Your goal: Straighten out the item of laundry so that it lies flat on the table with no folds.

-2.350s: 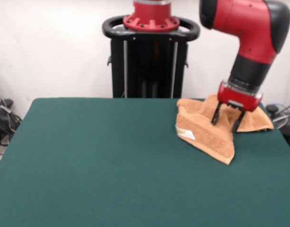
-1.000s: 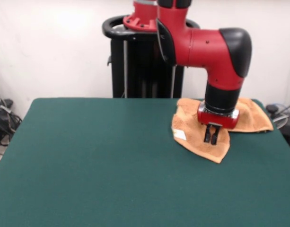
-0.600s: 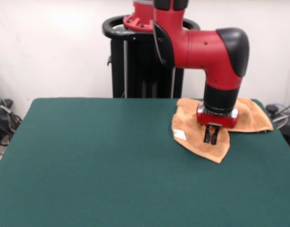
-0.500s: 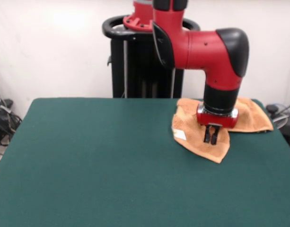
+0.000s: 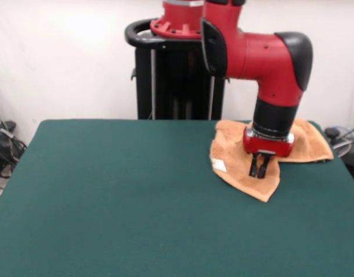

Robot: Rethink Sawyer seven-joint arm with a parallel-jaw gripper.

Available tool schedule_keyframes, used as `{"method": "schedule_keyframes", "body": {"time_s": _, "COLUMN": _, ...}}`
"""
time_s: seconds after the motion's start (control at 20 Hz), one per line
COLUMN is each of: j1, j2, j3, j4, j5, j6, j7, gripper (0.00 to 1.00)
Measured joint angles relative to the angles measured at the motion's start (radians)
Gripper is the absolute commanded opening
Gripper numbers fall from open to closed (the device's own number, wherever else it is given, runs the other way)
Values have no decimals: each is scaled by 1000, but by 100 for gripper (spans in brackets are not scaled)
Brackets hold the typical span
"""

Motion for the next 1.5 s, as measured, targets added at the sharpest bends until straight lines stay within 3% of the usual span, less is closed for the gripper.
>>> {"method": "schedule_keyframes", "body": {"time_s": 0.3, "j1": 68, "j2": 9, "j3": -74, "j4": 1, "j5": 24, "j6": -302, "j7": 0, "gripper": 0}}
{"method": "schedule_keyframes", "body": {"time_s": 0.55, "j1": 59, "j2": 0, "j3": -85, "j4": 0, "j5": 35, "j6": -373, "j7": 0, "gripper": 0}}
{"method": "schedule_keyframes", "body": {"time_s": 1.25, "j1": 49, "j2": 72, "j3": -109, "j4": -4, "j5": 124, "j6": -385, "j7": 0, "gripper": 0}}
{"method": "schedule_keyframes", "body": {"time_s": 1.5, "j1": 33, "j2": 50, "j3": -108, "j4": -2, "j5": 140, "j6": -236, "j7": 0, "gripper": 0}}
